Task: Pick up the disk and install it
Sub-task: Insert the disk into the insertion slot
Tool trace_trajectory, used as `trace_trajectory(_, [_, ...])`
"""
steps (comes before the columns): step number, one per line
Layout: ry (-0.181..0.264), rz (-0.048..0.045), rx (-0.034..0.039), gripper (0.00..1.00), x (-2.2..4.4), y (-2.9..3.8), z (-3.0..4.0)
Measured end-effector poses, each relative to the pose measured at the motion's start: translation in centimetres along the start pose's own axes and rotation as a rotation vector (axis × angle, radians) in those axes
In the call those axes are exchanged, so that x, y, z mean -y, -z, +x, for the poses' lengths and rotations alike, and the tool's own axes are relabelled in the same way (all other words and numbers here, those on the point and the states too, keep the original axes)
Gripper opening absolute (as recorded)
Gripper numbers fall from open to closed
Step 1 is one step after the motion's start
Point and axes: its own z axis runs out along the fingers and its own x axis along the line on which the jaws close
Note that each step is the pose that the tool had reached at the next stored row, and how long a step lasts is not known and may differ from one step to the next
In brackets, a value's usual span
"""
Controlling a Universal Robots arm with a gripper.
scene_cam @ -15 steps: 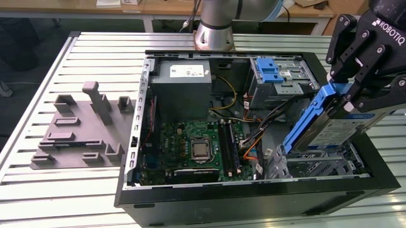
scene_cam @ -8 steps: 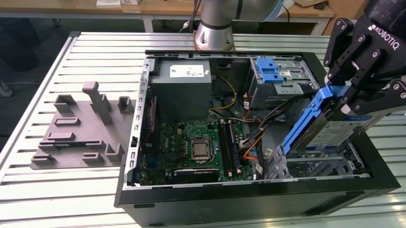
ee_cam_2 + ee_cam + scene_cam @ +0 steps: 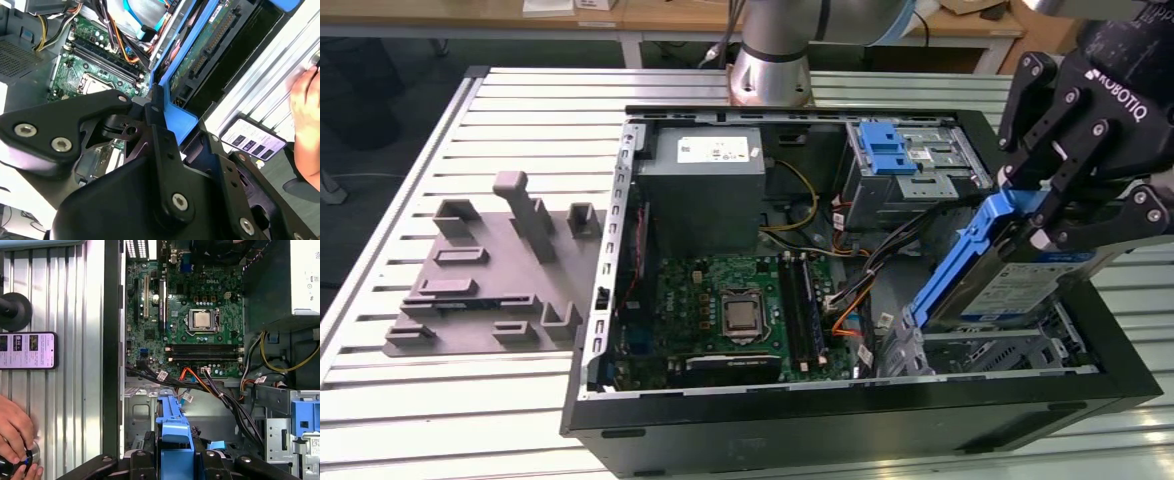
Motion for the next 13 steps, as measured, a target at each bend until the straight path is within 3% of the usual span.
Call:
trace_trajectory(6, [-0.002, -0.0001, 0.0018, 0.36, 0.03, -0.67, 0.01])
trace_trajectory(13, [-0.002, 0.0, 0.0014, 0.36, 0.03, -0.69, 0.01])
